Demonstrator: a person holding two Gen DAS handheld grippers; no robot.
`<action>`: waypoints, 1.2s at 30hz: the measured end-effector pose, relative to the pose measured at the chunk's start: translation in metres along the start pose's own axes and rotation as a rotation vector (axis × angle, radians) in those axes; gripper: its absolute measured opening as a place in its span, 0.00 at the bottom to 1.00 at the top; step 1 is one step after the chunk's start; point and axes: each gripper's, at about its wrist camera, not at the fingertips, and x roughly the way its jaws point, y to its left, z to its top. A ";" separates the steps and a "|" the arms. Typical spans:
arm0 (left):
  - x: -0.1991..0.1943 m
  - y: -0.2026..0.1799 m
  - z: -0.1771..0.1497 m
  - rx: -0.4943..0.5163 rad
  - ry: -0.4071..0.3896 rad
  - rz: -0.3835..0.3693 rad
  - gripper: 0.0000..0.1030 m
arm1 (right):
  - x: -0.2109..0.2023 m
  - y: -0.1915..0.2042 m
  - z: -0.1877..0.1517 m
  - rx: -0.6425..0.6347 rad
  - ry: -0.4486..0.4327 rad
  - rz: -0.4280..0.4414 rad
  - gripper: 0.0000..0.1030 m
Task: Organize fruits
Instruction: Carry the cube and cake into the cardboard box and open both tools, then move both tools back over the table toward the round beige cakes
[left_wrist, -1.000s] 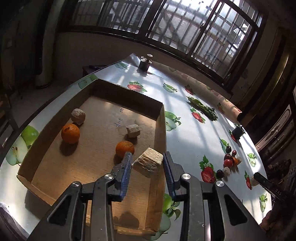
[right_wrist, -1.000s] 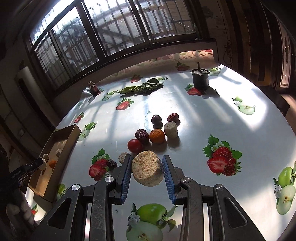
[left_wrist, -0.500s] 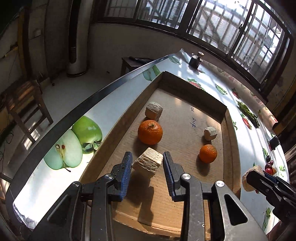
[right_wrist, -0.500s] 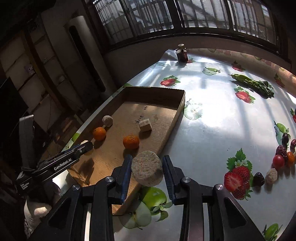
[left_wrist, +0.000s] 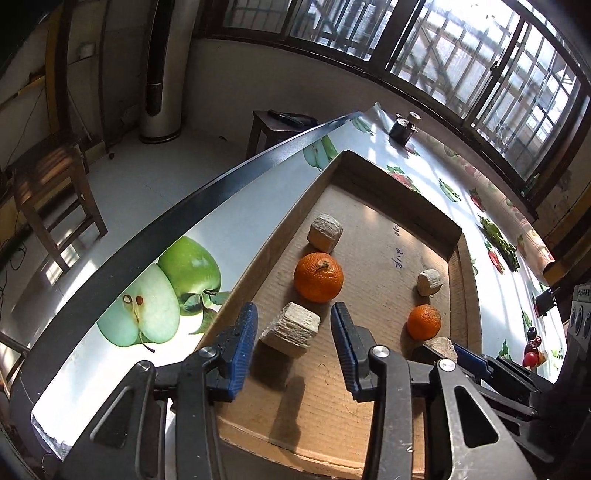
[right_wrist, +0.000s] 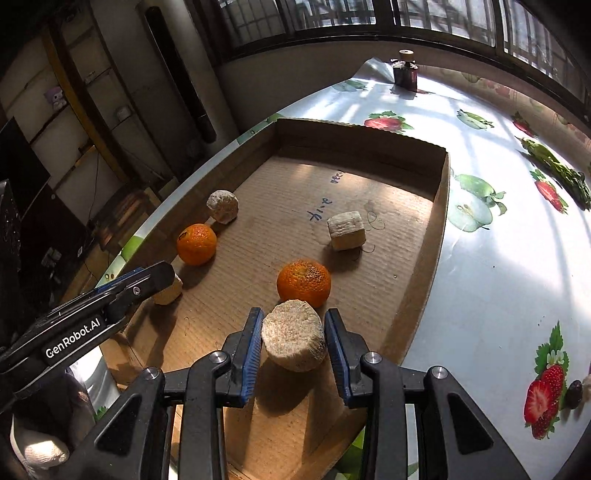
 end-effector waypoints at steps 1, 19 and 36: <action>-0.003 0.000 0.001 -0.005 -0.008 -0.001 0.43 | 0.000 0.001 0.000 -0.001 -0.003 -0.001 0.38; -0.053 -0.077 -0.022 0.150 -0.083 -0.060 0.67 | -0.102 -0.070 -0.046 0.172 -0.161 -0.032 0.54; -0.048 -0.181 -0.078 0.366 0.022 -0.162 0.67 | -0.227 -0.262 -0.158 0.529 -0.268 -0.307 0.55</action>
